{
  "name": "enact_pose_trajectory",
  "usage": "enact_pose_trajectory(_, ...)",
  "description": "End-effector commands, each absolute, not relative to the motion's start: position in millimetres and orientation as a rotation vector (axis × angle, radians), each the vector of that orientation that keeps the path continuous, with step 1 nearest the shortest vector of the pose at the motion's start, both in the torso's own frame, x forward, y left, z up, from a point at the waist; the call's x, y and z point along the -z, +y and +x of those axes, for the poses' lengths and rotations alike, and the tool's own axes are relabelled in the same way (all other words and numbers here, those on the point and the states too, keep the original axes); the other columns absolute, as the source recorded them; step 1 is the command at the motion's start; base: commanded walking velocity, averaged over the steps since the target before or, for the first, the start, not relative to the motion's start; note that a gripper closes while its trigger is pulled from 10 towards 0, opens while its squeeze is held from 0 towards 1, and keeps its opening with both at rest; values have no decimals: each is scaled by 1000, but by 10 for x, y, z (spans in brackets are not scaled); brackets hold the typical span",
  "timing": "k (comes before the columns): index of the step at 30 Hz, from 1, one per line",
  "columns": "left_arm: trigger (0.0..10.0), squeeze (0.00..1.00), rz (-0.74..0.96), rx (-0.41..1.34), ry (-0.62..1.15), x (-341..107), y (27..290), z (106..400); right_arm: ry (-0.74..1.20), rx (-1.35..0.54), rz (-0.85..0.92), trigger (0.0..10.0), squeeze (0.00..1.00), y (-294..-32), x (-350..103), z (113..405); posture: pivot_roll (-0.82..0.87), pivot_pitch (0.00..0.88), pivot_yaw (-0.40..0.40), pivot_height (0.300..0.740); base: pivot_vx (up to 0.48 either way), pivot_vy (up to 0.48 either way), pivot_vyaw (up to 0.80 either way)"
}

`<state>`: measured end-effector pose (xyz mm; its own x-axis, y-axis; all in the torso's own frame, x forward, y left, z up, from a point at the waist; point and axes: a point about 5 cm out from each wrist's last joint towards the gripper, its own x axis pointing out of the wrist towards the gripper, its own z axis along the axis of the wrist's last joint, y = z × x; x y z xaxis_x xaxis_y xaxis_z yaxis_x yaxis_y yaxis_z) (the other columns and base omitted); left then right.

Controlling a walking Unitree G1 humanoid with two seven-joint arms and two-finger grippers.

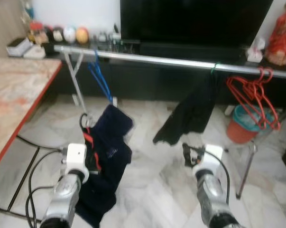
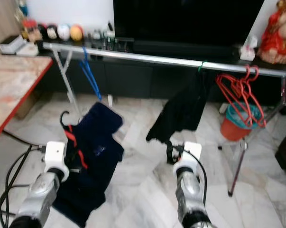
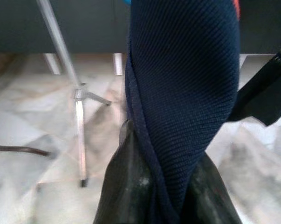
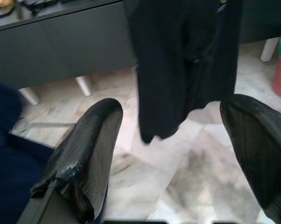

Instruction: Hang hanger

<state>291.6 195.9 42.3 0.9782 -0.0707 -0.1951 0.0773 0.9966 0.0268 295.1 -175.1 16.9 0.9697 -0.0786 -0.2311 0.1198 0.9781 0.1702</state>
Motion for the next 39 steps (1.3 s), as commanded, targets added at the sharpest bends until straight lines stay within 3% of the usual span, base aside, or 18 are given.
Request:
enact_pose_trajectory(1,10000,0,22,99,149,-495,1879,2956,226,123,183,10000,0,-1809,-170,2942,-8,0,-37,740,0,0,0)
enact_pose_trajectory(6,10000,0,22,98,146,-499,1879,2957,227,127,186,10000,0,-1804,-169,2941,-8,0,-35,740,0,0,-245)
enact_pose_trajectory(39,10000,0,11,97,165,-489,1864,2970,247,110,184,10000,0,-1773,-137,2923,-3,0,-33,740,0,0,-779)
